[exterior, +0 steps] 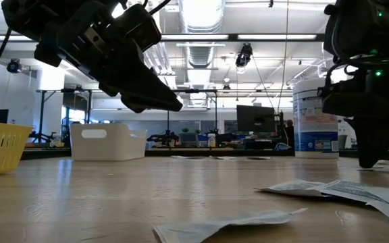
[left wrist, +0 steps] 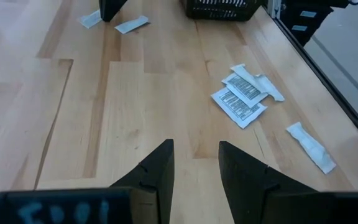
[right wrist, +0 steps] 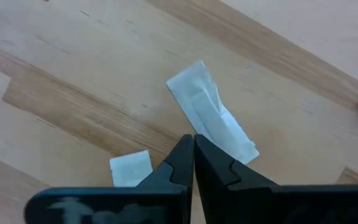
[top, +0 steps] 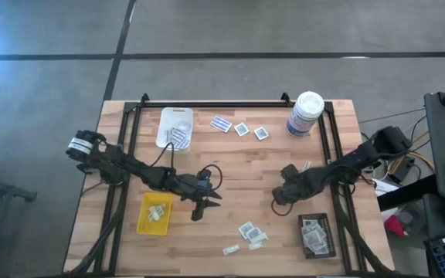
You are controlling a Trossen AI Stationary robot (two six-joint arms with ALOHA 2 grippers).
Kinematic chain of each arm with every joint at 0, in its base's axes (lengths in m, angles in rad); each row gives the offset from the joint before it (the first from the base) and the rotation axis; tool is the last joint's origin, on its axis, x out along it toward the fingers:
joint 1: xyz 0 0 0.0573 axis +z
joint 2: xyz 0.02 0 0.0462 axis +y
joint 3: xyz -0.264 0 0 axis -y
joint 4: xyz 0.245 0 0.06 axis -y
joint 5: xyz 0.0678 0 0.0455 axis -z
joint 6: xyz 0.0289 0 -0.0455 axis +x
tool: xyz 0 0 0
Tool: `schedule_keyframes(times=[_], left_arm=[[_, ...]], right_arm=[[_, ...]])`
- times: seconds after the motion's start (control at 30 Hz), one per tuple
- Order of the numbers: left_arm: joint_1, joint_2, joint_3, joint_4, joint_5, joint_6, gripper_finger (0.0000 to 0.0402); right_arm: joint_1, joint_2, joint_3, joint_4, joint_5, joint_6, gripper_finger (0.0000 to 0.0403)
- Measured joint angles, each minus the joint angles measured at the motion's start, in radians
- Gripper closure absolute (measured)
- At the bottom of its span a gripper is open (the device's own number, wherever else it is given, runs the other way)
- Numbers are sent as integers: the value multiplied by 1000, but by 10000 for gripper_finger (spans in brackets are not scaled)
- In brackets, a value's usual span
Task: Pick & Place First Aid Supplies
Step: Put the green bandage into the yellow bin
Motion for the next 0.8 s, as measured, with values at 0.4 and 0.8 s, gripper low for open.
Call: schedule_keyframes(times=[0.4, 0.8], left_arm=[[0, 0, -3, -1, 0, 15, 283], [0, 0, -3, -1, 0, 15, 283]], right_arm=[[2, 4, 38, 39, -105, -20, 394], [11, -9, 71, 56, -110, -41, 394]])
